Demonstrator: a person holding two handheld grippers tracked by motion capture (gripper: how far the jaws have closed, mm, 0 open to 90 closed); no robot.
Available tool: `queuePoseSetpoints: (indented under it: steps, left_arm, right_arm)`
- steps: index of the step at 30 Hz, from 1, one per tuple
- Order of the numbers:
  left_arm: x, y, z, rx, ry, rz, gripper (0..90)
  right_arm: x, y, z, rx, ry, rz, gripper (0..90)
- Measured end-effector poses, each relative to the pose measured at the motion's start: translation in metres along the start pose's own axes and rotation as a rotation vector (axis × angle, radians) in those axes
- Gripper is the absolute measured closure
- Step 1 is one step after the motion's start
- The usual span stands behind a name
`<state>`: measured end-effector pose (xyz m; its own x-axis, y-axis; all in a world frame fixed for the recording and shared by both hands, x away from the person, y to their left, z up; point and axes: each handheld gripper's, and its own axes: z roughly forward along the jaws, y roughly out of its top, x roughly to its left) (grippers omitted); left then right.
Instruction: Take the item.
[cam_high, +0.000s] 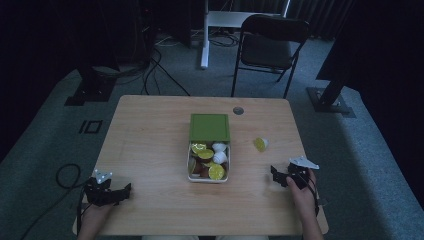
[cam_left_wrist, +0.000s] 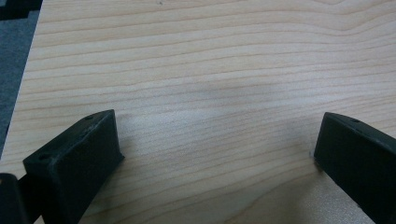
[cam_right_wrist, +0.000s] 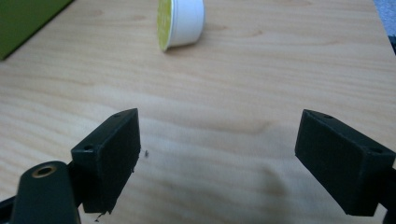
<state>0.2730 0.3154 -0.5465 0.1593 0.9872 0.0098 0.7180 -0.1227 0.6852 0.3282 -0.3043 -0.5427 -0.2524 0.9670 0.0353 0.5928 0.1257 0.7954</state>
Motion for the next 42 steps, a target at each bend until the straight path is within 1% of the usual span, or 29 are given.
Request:
queuePoseSetpoints:
  steps: [2, 7, 11, 16, 20, 22, 26, 30, 32, 34, 42]
  left_arm:
    - [0.000, 0.000, 0.000, 0.000, 0.000, 0.000, 0.5]
    - [0.000, 0.000, 0.000, 0.000, 0.000, 0.000, 0.5]
    - [0.000, 0.000, 0.000, 0.000, 0.000, 0.000, 0.5]
    - [0.000, 0.000, 0.000, -0.001, 0.001, -0.001, 0.5]
    - [0.000, 0.000, 0.000, -0.001, 0.001, -0.002, 0.5]
    - [0.000, 0.000, 0.000, 0.000, 0.001, -0.001, 0.5]
    - [0.000, 0.000, 0.000, -0.001, 0.003, -0.003, 0.5]
    - [0.000, 0.000, 0.000, -0.001, 0.003, -0.003, 0.5]
    - [0.000, 0.000, 0.000, -0.001, 0.003, -0.003, 0.5]
    - [0.000, 0.000, 0.000, -0.001, 0.003, -0.003, 0.5]
    - [0.000, 0.000, 0.000, -0.001, 0.003, -0.003, 0.5]
  right_arm:
    - [0.000, -0.004, -0.001, 0.013, -0.004, 0.008, 13.7]
    - [0.000, -0.011, -0.006, 0.021, -0.028, 0.023, 13.7]
    - [-0.001, -0.015, -0.011, 0.026, -0.047, 0.054, 13.7]
    - [0.000, -0.020, -0.016, 0.045, -0.055, 0.049, 13.4]
    - [-0.002, -0.022, -0.019, 0.049, -0.080, 0.055, 13.3]
    - [-0.002, -0.023, -0.020, 0.061, -0.098, 0.048, 13.3]
    - [-0.003, -0.026, -0.023, 0.076, -0.113, 0.032, 13.3]
    - [-0.004, -0.027, -0.023, 0.085, -0.102, 0.040, 13.3]
    - [-0.004, -0.027, -0.023, 0.091, -0.097, 0.035, 13.3]
    - [-0.004, -0.026, -0.022, 0.106, -0.077, 0.029, 13.2]
    - [-0.005, -0.026, -0.021, 0.110, -0.063, 0.028, 11.8]
